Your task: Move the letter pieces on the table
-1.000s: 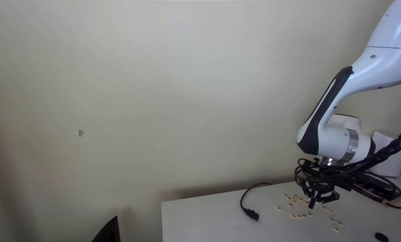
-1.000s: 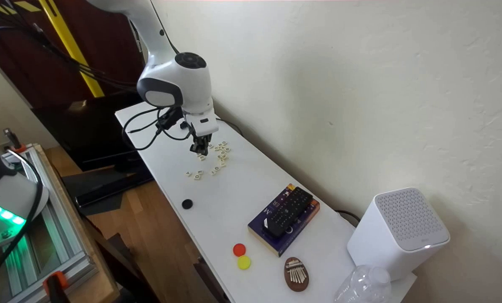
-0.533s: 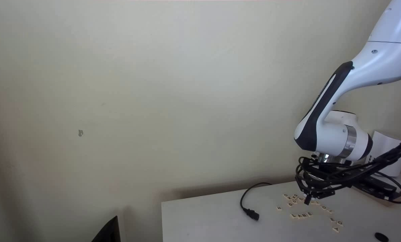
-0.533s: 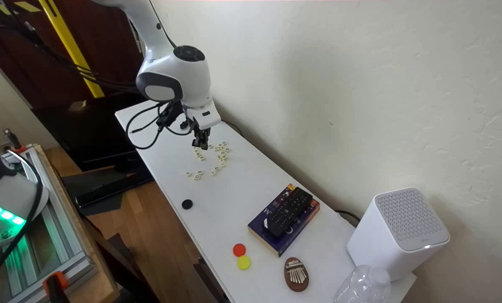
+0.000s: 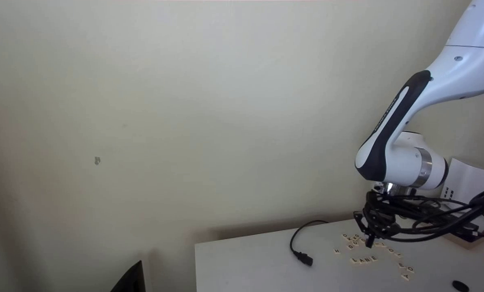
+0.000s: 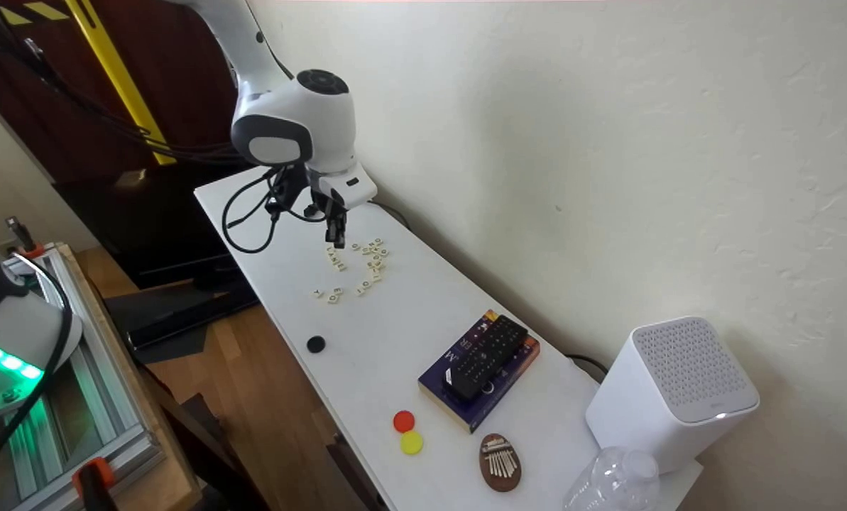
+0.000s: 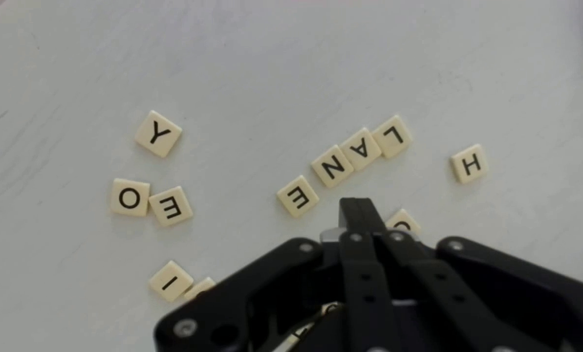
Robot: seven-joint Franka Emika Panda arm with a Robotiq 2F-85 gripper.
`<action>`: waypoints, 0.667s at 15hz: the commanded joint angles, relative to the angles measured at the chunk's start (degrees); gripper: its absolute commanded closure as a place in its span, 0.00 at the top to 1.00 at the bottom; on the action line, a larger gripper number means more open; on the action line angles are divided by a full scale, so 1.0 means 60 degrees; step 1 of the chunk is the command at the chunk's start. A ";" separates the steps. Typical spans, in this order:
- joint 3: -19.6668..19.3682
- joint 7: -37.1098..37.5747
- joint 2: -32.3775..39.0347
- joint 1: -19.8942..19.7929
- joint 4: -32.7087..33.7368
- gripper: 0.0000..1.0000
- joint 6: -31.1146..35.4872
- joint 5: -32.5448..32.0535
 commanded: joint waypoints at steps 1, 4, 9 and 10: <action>-0.0267 -0.0133 -0.0401 0.0320 -0.0306 0.00 -0.0340 -0.0856; -0.0439 -0.0256 -0.0484 0.0571 -0.0323 0.32 -0.0480 -0.1512; -0.0733 -0.0320 -0.0639 0.1014 -0.0412 0.68 -0.0535 -0.2316; -0.0746 -0.0422 -0.0692 0.1055 -0.0462 0.74 -0.0520 -0.2480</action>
